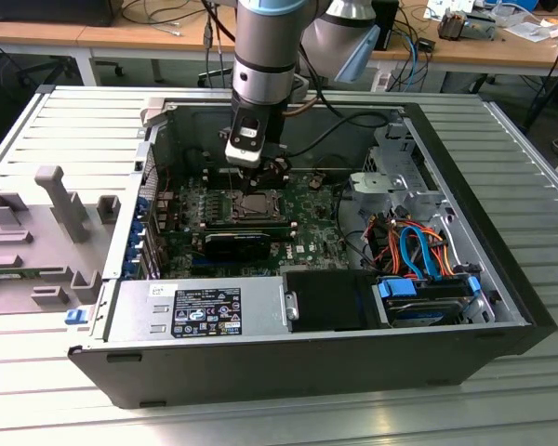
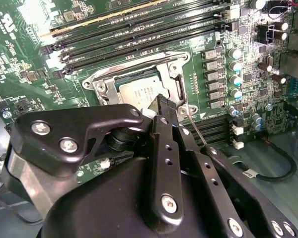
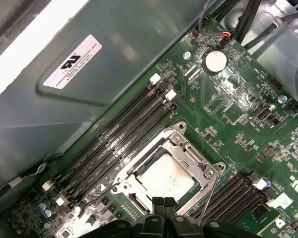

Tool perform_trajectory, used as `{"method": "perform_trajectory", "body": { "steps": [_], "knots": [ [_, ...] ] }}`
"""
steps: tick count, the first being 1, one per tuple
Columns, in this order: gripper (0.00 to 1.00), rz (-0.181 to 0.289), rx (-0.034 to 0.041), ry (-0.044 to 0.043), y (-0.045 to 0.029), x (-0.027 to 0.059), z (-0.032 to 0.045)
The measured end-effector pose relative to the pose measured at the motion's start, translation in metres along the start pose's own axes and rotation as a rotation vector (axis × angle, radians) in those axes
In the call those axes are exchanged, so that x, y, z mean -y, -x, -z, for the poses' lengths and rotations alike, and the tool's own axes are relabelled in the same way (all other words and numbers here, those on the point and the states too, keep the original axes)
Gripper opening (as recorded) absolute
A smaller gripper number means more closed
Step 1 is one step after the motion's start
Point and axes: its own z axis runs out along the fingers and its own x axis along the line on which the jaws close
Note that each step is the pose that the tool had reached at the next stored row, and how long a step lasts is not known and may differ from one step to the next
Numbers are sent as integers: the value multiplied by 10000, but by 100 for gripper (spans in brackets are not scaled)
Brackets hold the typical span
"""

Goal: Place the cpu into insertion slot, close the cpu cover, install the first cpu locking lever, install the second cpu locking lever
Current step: 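Install the first cpu locking lever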

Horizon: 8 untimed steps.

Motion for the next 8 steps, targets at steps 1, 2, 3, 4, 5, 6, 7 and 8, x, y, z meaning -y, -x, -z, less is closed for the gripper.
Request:
{"method": "perform_trajectory", "body": {
  "steps": [1,2,3,4,5,6,7,8],
  "knots": [
    [11,16,-5,6,0,0,0],
    [11,22,-17,19,-1,1,0],
    [11,24,-35,36,-2,2,0],
    [11,32,-78,83,-2,4,-1],
    [11,38,-128,135,-2,5,-1],
    [11,45,-169,177,-1,7,0],
    [11,70,-240,252,0,8,-1],
    [11,104,-275,288,0,8,-1]
  ]
}}
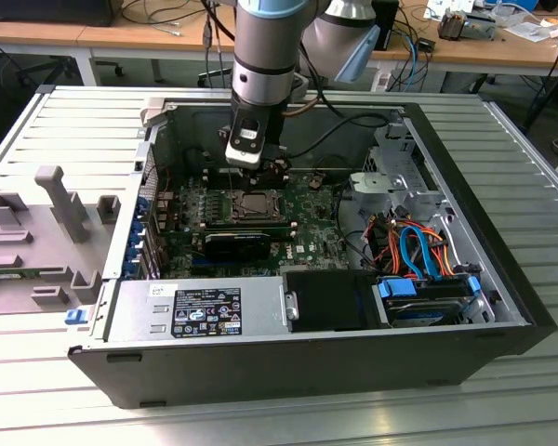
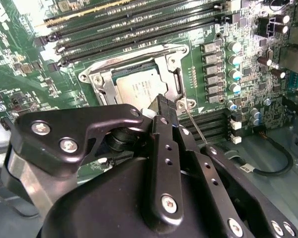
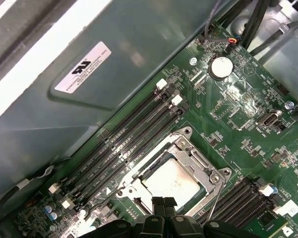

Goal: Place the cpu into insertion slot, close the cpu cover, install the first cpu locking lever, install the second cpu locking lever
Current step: 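Install the first cpu locking lever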

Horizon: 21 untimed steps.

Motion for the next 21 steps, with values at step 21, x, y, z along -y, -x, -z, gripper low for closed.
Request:
{"method": "perform_trajectory", "body": {
  "steps": [21],
  "knots": [
    [11,437,-249,248,28,30,1]
  ]
}}
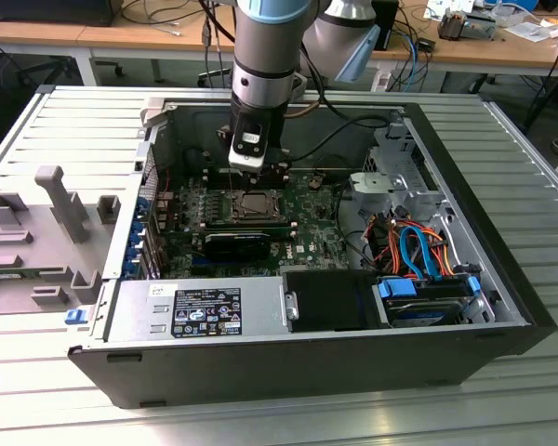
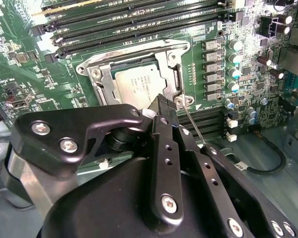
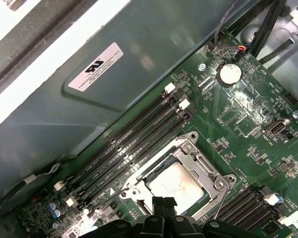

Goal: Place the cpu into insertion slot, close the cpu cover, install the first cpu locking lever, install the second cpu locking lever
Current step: 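Install the first cpu locking lever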

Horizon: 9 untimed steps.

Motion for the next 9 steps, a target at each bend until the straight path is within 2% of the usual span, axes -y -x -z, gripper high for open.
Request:
{"method": "perform_trajectory", "body": {
  "steps": [9],
  "knots": [
    [11,426,-11,-31,0,0,0]
  ]
}}
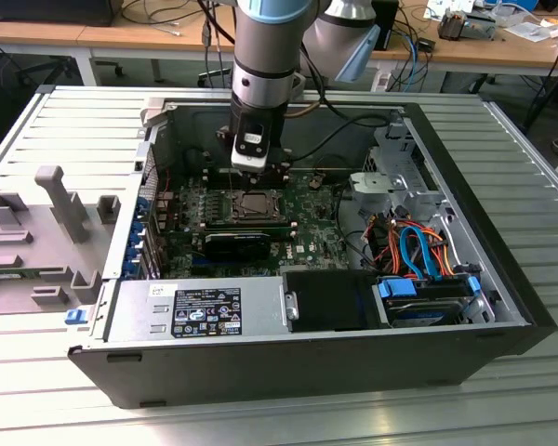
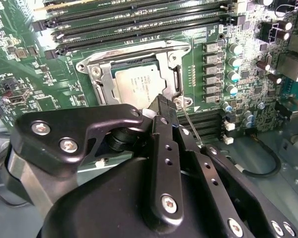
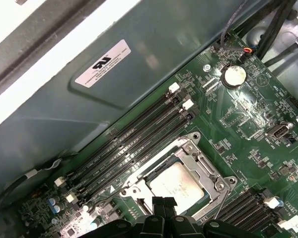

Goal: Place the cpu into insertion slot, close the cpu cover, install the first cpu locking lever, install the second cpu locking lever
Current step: 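Install the first cpu locking lever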

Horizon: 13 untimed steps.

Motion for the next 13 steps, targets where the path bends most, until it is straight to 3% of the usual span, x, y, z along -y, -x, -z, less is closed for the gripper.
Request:
{"method": "perform_trajectory", "body": {
  "steps": [13],
  "knots": [
    [11,541,-5,-51,0,0,0]
  ]
}}
